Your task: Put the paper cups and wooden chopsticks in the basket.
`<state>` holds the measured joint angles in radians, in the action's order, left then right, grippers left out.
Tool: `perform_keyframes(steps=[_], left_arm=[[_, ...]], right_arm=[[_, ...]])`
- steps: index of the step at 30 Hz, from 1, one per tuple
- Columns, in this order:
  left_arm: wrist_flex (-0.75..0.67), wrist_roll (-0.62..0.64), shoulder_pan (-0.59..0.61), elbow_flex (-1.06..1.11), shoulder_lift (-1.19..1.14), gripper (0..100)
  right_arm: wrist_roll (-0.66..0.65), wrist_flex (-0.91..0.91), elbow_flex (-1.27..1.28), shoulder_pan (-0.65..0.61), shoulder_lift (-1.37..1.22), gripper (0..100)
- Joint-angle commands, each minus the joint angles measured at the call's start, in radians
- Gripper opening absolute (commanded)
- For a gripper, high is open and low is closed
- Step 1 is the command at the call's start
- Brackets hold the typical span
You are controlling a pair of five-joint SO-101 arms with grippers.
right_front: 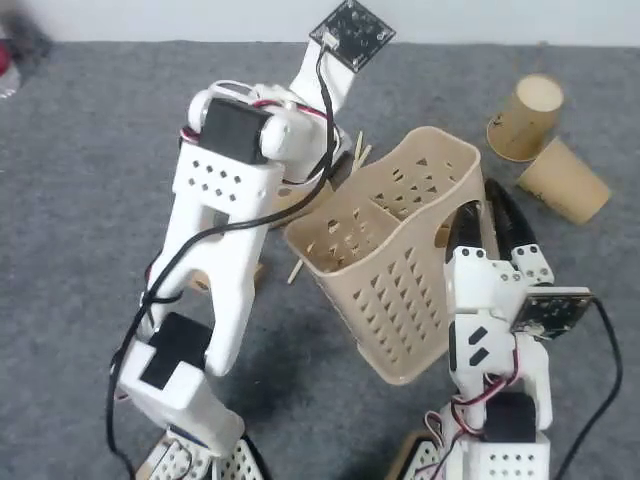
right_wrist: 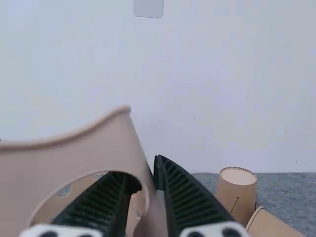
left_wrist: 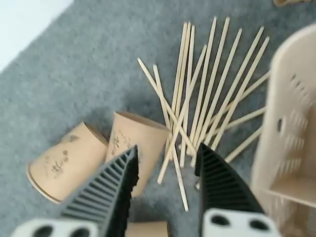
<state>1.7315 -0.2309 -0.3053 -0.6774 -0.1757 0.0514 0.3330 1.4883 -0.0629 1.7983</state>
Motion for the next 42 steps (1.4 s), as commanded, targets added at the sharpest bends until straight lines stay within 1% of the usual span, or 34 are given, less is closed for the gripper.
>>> perform_keyframes(steps=[1, 3, 5, 8, 11, 13, 16, 19, 28, 40, 42], left_arm=[[0.026, -0.011, -0.014, -0.136, 0.044, 19], [0.026, -0.011, -0.012, -0.185, 0.083, 19], [0.026, -0.009, -0.012, -0.183, 0.126, 19], [0.028, -0.009, -0.029, -0.067, 0.175, 19], [0.025, -0.009, -0.087, 0.096, 0.207, 19], [0.023, -0.008, -0.126, 0.137, 0.221, 19], [0.023, 0.028, -0.16, 0.137, 0.226, 19], [0.023, 0.031, -0.178, 0.147, 0.219, 19], [0.021, 0.032, -0.164, 0.199, 0.121, 19], [0.021, 0.032, -0.167, 0.205, 0.104, 19], [0.021, 0.032, -0.173, 0.205, 0.104, 14]], right_arm=[[0.012, -0.099, 0.031, 0.012, 0.016, 0.7], [0.011, -0.127, 0.055, 0.013, 0.016, 0.7], [-0.002, -0.131, 0.058, 0.013, 0.016, 0.7], [-0.028, -0.131, 0.057, 0.005, 0.016, 0.7], [-0.029, -0.134, 0.057, 0.005, 0.016, 0.7], [-0.029, -0.134, 0.057, 0.008, 0.016, 0.7], [-0.029, -0.134, 0.057, 0.008, 0.016, 0.7], [-0.029, -0.136, 0.057, 0.012, 0.016, 0.7], [-0.029, -0.139, 0.055, 0.013, 0.016, 0.7], [-0.026, -0.133, 0.037, 0.03, 0.016, 0.7], [-0.025, -0.134, 0.035, 0.033, 0.016, 0.7]])
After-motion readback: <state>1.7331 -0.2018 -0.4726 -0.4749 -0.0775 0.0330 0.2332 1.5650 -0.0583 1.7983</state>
